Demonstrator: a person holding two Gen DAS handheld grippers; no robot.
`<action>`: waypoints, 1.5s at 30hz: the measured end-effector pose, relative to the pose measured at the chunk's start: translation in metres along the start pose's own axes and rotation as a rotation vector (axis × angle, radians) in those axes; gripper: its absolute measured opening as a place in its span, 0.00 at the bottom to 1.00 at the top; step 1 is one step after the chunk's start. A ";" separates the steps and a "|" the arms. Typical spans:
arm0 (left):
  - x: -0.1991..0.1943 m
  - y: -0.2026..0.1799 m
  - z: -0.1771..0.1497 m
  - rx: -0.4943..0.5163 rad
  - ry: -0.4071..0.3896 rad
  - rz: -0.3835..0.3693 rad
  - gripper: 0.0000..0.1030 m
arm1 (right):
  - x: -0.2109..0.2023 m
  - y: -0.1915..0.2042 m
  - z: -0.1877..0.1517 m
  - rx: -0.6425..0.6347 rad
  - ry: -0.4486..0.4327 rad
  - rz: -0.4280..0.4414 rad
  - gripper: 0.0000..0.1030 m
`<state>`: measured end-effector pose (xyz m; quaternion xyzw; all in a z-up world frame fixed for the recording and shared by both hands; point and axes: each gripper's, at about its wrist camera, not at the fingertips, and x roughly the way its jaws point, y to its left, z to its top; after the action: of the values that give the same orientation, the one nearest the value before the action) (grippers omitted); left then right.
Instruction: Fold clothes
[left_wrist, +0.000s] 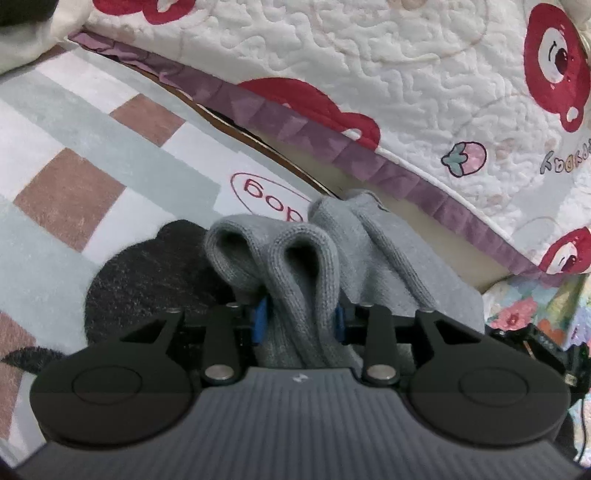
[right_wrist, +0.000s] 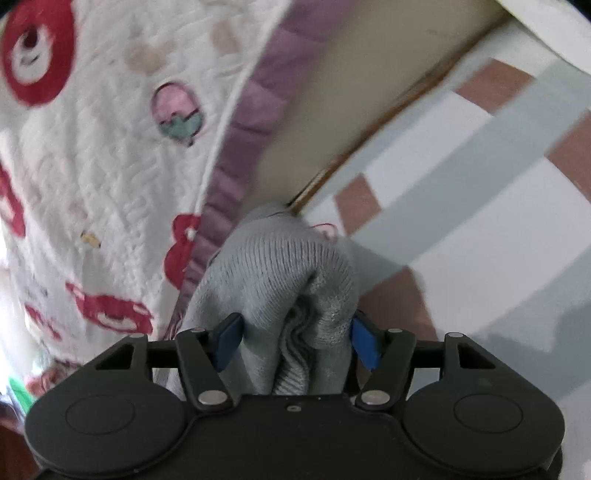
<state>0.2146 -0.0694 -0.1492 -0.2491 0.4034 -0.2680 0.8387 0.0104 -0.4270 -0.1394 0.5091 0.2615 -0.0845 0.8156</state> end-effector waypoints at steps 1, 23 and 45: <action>0.000 -0.001 -0.001 0.004 -0.001 0.003 0.34 | -0.003 0.000 0.001 0.012 -0.006 -0.001 0.69; -0.031 -0.023 0.006 0.031 -0.209 -0.057 0.46 | 0.011 0.027 -0.009 -0.185 0.027 -0.232 0.83; -0.028 0.013 -0.005 0.012 -0.026 0.218 0.60 | 0.040 -0.016 -0.007 0.038 -0.035 -0.019 0.94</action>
<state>0.1993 -0.0426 -0.1452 -0.2023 0.4157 -0.1745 0.8694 0.0356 -0.4226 -0.1748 0.5203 0.2501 -0.1060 0.8096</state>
